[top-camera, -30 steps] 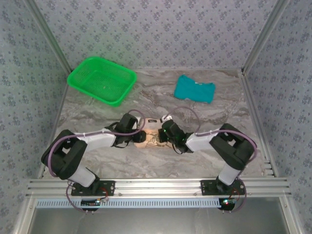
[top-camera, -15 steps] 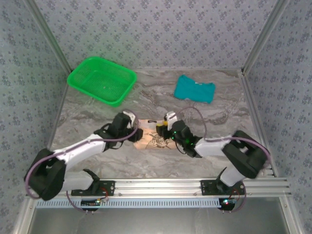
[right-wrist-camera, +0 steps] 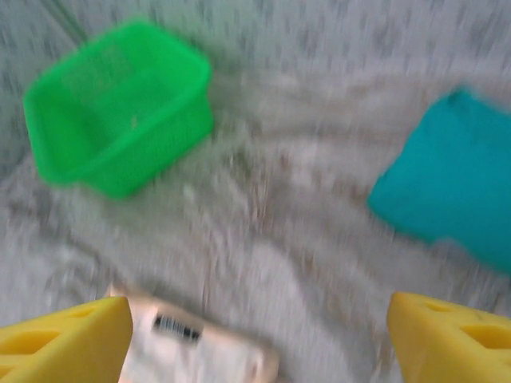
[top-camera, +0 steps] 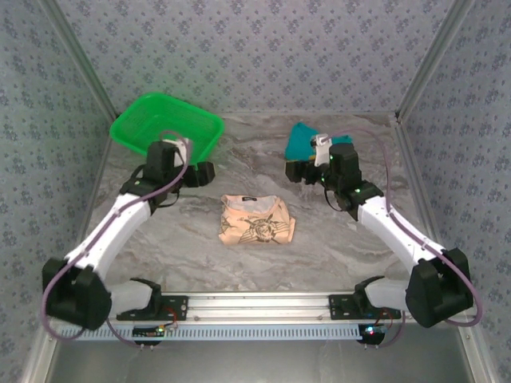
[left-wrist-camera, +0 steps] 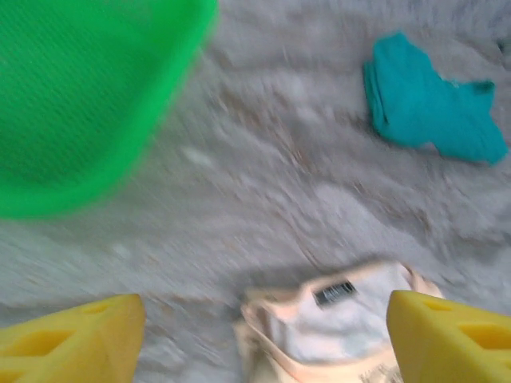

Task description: Fold the inside-out t-shirt

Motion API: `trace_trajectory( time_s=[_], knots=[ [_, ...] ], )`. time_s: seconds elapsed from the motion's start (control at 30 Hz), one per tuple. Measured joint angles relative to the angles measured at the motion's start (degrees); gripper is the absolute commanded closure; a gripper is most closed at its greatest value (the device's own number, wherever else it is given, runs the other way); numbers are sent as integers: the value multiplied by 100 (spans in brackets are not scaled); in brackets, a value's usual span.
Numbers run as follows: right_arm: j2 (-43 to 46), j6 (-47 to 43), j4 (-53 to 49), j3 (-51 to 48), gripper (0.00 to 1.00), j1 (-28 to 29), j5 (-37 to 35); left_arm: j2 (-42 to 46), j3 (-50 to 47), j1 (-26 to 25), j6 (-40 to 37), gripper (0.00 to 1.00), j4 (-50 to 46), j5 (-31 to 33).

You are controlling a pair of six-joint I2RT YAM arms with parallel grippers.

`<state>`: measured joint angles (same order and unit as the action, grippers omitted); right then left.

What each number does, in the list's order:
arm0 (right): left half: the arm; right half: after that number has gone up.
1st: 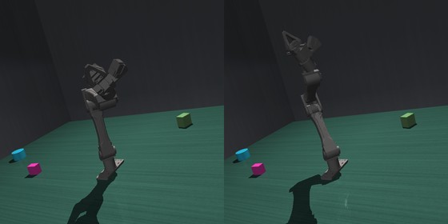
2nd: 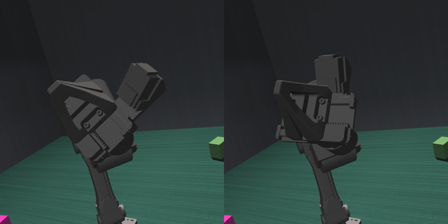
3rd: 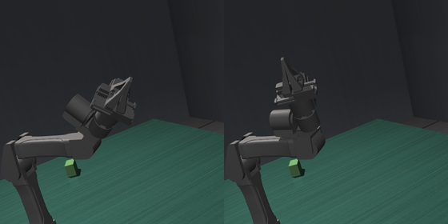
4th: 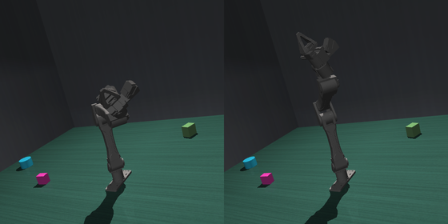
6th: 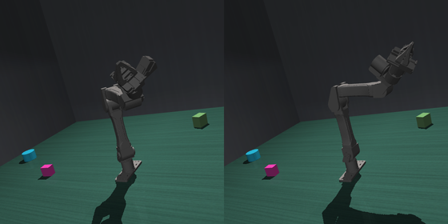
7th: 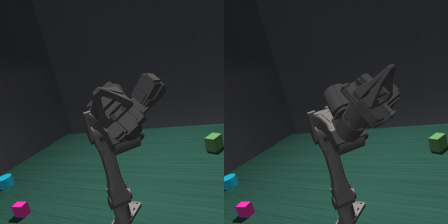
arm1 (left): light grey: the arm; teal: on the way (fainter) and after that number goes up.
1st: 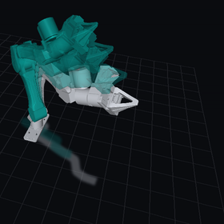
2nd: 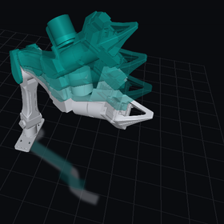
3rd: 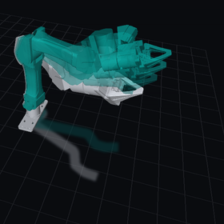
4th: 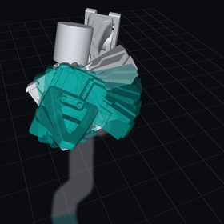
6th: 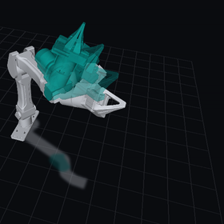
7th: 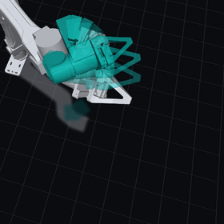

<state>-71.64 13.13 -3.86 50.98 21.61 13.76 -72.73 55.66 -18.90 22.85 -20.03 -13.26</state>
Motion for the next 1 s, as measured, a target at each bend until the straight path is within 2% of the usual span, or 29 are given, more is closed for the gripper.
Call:
trace_trajectory(
  time_s=[0.1,0.23,0.43,0.6,0.7,0.73,0.9,0.97,1.0],
  knots=[
    [-140,256,-970,-22,20,-9,452,-431,-326,-166,332,21,-247,-564],
    [-365,765,-1565,-372,20,7,887,-686,-610,-426,555,14,-573,-1012],
    [-1021,1447,-1687,-708,19,267,1204,-1493,-487,-553,623,12,-422,-1451],
    [-1606,1700,-1189,-732,21,404,1447,-2098,-420,-588,643,13,-219,-1552],
    [-1998,1818,-1038,-610,27,365,1563,-2371,-308,-588,682,20,-74,-1631],
    [-2072,1882,-1045,-549,33,323,1672,-2476,-223,-586,730,23,-116,-1659],
    [-2415,2118,-988,-321,52,291,1871,-2730,-66,-614,798,47,17,-1856],
    [-2671,2124,-584,-166,61,437,1991,-2802,-28,-688,776,61,208,-1952],
    [-2769,2122,-428,-92,63,505,2020,-2802,-20,-713,748,64,254,-1989]
  ],
)
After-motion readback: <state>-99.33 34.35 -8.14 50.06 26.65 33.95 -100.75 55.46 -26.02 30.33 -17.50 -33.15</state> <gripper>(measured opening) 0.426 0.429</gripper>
